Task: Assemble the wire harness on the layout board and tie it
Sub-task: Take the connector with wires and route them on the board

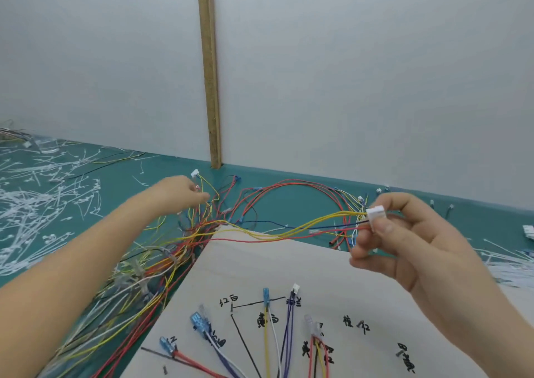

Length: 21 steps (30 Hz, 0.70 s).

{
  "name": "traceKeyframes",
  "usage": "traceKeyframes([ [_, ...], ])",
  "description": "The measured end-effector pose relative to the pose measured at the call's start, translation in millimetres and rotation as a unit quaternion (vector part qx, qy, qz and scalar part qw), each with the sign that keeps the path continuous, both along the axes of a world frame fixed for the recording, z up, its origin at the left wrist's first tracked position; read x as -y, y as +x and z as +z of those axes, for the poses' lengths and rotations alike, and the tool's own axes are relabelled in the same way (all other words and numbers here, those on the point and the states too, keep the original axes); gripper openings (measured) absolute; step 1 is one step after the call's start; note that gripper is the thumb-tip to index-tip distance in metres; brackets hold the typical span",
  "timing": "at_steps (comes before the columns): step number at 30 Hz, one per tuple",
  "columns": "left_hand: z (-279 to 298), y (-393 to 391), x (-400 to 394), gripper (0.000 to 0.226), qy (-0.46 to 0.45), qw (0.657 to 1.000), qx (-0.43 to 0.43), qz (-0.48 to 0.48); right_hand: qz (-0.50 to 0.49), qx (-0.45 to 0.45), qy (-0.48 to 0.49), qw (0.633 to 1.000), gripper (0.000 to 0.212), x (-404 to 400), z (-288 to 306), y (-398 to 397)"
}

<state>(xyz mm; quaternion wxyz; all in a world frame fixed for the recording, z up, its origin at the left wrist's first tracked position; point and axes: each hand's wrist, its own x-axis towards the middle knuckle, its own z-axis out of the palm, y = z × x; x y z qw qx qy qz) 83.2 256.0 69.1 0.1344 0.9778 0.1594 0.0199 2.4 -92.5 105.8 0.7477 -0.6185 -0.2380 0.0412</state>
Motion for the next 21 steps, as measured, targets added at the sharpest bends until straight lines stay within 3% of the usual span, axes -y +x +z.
traceKeyframes([
  [2,7,-10,9,0.041,0.02,0.98,-0.2,-0.001,0.02,-0.001,-0.008,1.0,0.004,-4,2,-3],
  [5,-1,-17,15,0.032,0.003,0.957,-0.288,-0.035,0.039,0.024,-0.042,0.998,0.012,-9,4,-9],
  [7,-6,-16,13,0.025,-0.023,0.967,-0.248,-0.046,0.05,0.05,-0.088,0.994,0.009,-13,6,-13],
  [10,-8,-13,1,0.022,0.01,0.994,-0.112,-0.005,0.074,0.104,-0.163,0.978,0.02,-17,4,-20],
  [13,-15,-11,-20,0.019,0.06,0.997,-0.011,0.045,0.104,0.152,-0.15,0.971,0.017,-22,7,-34],
  [16,-22,-11,-33,0.018,0.03,0.997,0.028,0.062,0.142,0.156,-0.172,0.962,0.02,-25,7,-39],
  [19,-18,-14,-27,0.035,0.056,0.993,0.091,0.042,0.147,0.139,-0.239,0.95,0.02,-31,-2,-37],
  [21,-6,-21,-18,0.02,0.03,0.996,0.082,-0.03,0.129,0.136,-0.268,0.945,0.025,-36,-8,-36],
])
